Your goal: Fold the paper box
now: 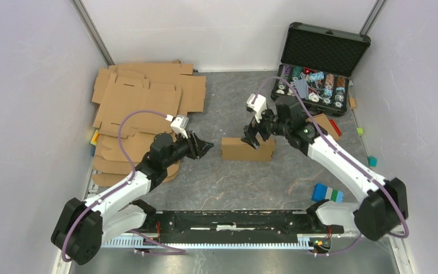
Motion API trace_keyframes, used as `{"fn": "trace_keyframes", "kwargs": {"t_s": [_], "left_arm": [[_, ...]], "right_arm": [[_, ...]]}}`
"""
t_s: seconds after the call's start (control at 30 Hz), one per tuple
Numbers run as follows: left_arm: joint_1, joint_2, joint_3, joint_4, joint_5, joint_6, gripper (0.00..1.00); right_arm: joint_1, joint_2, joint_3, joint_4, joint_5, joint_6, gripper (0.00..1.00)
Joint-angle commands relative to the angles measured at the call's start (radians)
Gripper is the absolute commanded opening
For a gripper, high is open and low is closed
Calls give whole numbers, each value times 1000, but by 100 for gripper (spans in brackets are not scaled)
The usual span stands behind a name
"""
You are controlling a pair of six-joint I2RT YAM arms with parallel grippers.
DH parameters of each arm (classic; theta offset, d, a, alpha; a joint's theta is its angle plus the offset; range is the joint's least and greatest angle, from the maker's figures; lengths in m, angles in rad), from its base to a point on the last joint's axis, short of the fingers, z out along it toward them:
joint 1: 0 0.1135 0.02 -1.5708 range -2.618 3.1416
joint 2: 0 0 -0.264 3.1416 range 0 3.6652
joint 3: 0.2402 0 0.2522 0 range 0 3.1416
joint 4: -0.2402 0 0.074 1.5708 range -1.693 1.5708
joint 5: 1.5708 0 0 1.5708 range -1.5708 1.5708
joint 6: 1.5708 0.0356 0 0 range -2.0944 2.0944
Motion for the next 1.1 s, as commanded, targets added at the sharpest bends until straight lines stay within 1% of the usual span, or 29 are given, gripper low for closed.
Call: {"fn": "trace_keyframes", "kwargs": {"t_s": [0.0,0.07,0.1,0.2,0.23,0.3,0.43,0.53,0.63,0.7,0.77,0.87,0.93,0.97,1.07], "left_arm": [[-3,-25,-15,70,-47,-16,49],[-4,-27,-17,72,-50,-17,50],[-4,-26,-17,73,-52,-18,50],[-3,-6,-17,80,-51,-26,50],[-4,3,-16,82,-50,-27,51],[-3,17,-13,83,-49,-27,51],[-4,20,-13,83,-52,-23,51],[-3,14,-16,81,-62,-18,51],[-3,10,-16,79,-66,-14,52],[-3,8,-16,77,-70,-12,52],[-4,7,-16,75,-74,-12,52],[-3,6,-15,74,-73,-11,52],[-3,7,-14,72,-73,-12,52],[-4,5,-14,72,-72,-12,52],[-3,-3,-17,71,-74,-16,52]], "right_arm": [[3,132,222,-110,-154,-155,96],[17,204,291,-208,-201,-215,90],[35,244,318,-265,-191,-250,88],[98,331,374,-376,-61,-329,82],[106,354,383,-393,-21,-335,82],[112,405,401,-431,7,-351,80],[114,429,371,-443,-57,-399,80],[115,427,343,-418,-56,-398,79],[115,438,353,-420,-28,-388,72],[115,428,362,-429,-33,-393,65],[115,396,338,-399,-13,-382,56],[115,356,300,-364,27,-356,37],[115,349,300,-376,54,-345,28],[115,344,300,-379,75,-333,26],[115,306,278,-353,226,-291,26]]}}
